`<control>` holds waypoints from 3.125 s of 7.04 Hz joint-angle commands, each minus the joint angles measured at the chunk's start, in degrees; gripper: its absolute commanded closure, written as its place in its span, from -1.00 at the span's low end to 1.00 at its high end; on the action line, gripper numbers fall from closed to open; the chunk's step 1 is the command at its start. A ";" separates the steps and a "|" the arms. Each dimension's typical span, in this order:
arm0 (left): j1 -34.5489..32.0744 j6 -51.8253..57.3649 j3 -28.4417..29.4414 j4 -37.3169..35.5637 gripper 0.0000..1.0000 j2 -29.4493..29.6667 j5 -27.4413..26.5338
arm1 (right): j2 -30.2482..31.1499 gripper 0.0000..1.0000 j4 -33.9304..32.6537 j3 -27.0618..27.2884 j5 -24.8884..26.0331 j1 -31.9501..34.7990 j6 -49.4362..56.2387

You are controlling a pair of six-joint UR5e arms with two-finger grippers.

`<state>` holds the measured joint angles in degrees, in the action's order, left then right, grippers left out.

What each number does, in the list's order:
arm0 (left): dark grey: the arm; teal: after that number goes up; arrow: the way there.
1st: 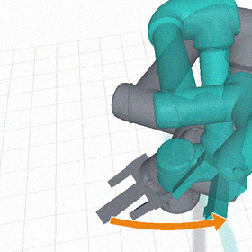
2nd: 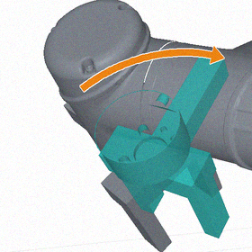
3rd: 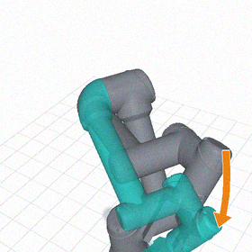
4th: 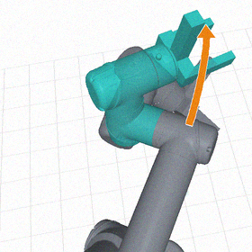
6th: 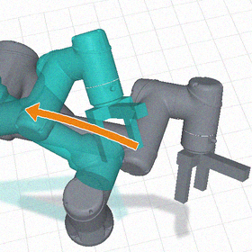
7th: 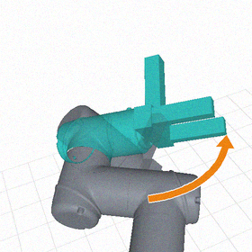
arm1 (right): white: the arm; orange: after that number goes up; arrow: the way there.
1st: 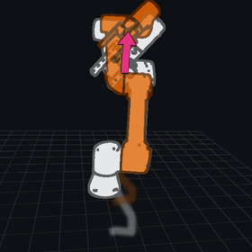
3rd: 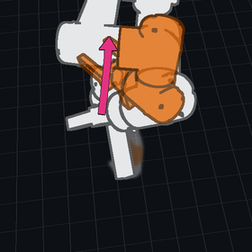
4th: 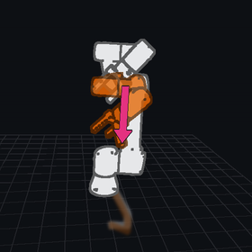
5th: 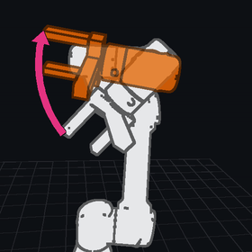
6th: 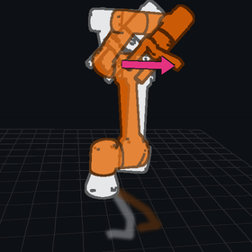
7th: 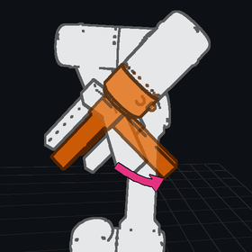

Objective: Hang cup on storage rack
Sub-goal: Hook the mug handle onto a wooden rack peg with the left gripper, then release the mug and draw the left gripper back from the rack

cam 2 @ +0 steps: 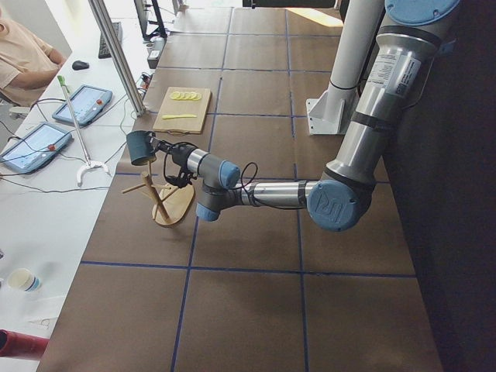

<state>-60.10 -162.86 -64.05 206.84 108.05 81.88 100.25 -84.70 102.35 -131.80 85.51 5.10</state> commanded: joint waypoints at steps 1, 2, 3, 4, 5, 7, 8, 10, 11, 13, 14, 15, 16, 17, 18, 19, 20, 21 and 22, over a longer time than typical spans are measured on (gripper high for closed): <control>0.24 0.00 3.56 3.46 0.89 -0.20 0.03 | 0.04 -1.00 0.06 0.13 -0.03 0.01 0.00; 0.50 -0.09 7.50 8.09 0.88 -0.12 0.03 | 0.04 -1.00 0.07 0.13 -0.03 0.01 0.00; 0.59 -0.09 8.32 8.40 0.86 -0.12 0.03 | 0.04 -1.00 0.07 0.13 -0.03 0.01 0.00; 0.59 -0.09 8.77 8.49 0.78 -0.20 0.03 | 0.04 -1.00 0.07 0.13 -0.03 0.01 0.00; 0.59 -0.09 8.94 8.58 0.56 -0.21 0.03 | 0.04 -1.00 0.07 0.13 -0.03 0.01 0.09; 0.59 0.18 9.12 8.58 -1.00 -0.12 0.29 | 0.04 -1.00 0.07 0.13 -0.03 0.01 0.00; 0.59 0.09 9.03 8.58 -1.00 -0.12 0.29 | 0.04 -1.00 0.07 0.13 -0.03 0.01 0.00; 0.68 0.09 8.34 8.67 -1.00 -0.12 0.29 | 0.04 -1.00 -0.02 0.13 -0.03 0.01 -0.09; 0.68 0.00 7.98 9.62 -1.00 -0.20 0.29 | 0.04 -1.00 -0.02 0.13 -0.03 0.01 -0.17; 0.94 0.87 2.75 12.71 -1.00 -4.22 0.56 | 0.04 -1.00 -0.02 0.04 -0.03 0.01 -0.17; 1.21 3.14 -2.25 12.71 -1.00 -7.90 1.25 | 0.04 -1.00 -0.02 0.04 -0.03 0.01 -0.18; 1.30 7.17 -6.65 12.62 -1.00 -10.64 6.92 | 0.04 -1.00 -0.02 0.04 -0.12 -0.08 -0.18; 1.30 9.47 -10.44 12.62 -1.00 -13.80 9.93 | 0.04 -1.00 -0.02 0.04 -0.12 -0.08 -0.26; 1.30 15.32 -14.48 12.45 -1.00 -17.57 12.83 | 0.04 -1.00 -0.02 -0.04 -0.12 -0.08 -0.26; 1.21 22.86 -17.83 12.27 -1.00 -21.52 17.30 | 0.04 -1.00 -0.11 -0.22 -0.12 -0.08 -0.26; 1.12 36.25 -19.34 12.18 -1.00 -24.43 20.91 | 0.04 -1.00 -0.02 -0.22 -0.12 -0.08 -0.26; 1.29 55.70 -19.27 11.84 -1.00 -26.99 23.38 | 0.04 -1.00 -0.11 -0.22 -0.12 -0.08 -0.26; 1.21 72.69 -18.92 8.09 -1.00 -27.62 23.50 | 0.04 -1.00 -0.11 -0.22 -0.21 -0.08 -0.26; 0.95 84.26 -18.83 5.27 -1.00 -28.50 23.41 | 0.04 -1.00 -0.11 -0.22 -0.21 -0.08 -0.26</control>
<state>-58.95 -94.84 -82.94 215.33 80.82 104.85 100.28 -84.81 102.13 -131.98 85.43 4.83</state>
